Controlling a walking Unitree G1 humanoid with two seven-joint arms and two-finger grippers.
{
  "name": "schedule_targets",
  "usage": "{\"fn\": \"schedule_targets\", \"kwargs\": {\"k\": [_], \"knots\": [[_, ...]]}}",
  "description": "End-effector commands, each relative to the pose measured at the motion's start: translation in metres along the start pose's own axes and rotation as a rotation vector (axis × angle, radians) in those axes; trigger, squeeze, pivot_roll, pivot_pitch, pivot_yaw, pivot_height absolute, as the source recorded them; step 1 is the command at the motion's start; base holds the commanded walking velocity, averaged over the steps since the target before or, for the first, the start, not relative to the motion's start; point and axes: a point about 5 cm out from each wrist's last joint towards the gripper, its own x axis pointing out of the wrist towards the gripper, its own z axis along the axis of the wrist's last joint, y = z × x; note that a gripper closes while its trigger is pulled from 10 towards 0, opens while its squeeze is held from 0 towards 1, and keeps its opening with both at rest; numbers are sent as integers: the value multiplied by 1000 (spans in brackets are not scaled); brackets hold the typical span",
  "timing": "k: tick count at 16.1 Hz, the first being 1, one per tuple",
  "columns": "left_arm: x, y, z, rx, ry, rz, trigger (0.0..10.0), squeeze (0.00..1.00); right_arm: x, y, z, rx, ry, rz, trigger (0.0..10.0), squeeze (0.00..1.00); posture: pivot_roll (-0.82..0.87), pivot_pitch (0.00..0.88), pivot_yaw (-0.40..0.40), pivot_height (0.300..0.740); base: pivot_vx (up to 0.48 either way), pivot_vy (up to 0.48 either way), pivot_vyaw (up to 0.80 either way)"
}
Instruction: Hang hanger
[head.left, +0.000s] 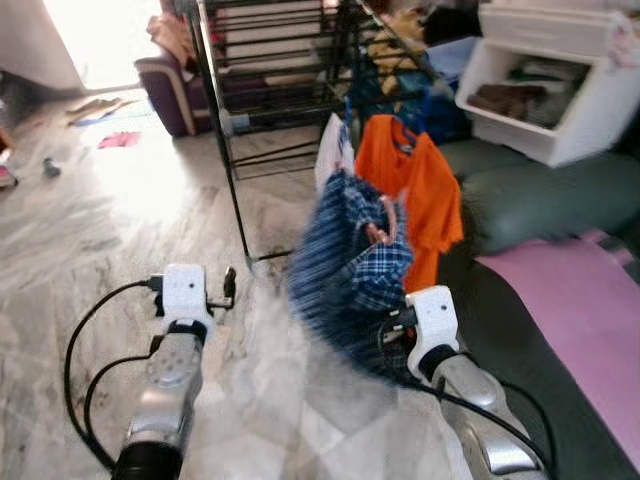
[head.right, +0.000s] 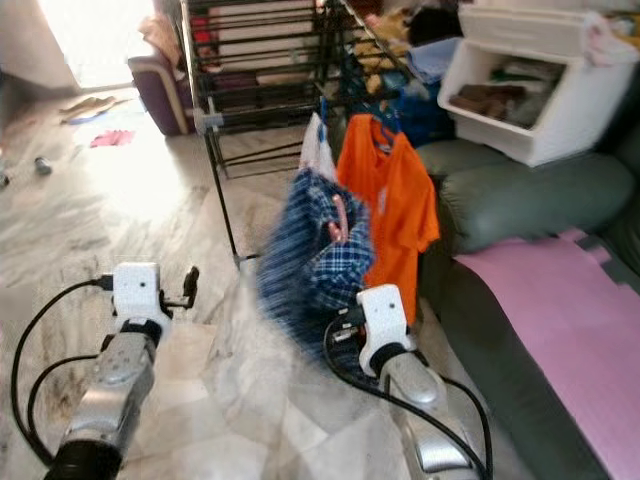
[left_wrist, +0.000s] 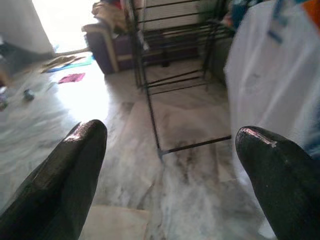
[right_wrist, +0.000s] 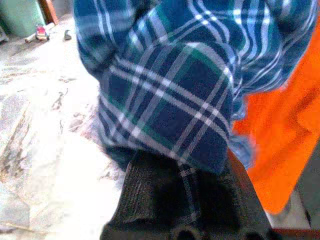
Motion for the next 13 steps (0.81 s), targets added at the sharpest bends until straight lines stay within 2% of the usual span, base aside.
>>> {"fn": "schedule_targets", "kwargs": {"k": [1, 2, 7, 10, 13], "knots": [[-4, 14, 1, 21, -10, 50, 10000, 0, 4, 6, 6, -16, -32, 16, 10000, 0, 12, 0, 6, 740, 458, 0, 0], [-7, 16, 0, 22, -8, 59, 10000, 0, 4, 5, 5, -22, -29, 14, 10000, 0, 13, 0, 5, 740, 454, 0, 0], [-10, 16, 1, 37, 1, 59, 10000, 0, 4, 11, 9, -9, -45, 39, 10000, 0, -28, 0, 23, 740, 430, 0, 800], [-5, 10, 2, 46, 15, 27, 10000, 0, 3, 5, 8, 0, -41, -13, 10000, 0, -50, 0, 42, 740, 370, 286, 0], [4, 1, 5, 12, 19, 8, 10000, 0, 6, -3, 11, 10, -40, -110, 10000, 0, -67, 0, 43, 740, 0, 0, 0]]}}
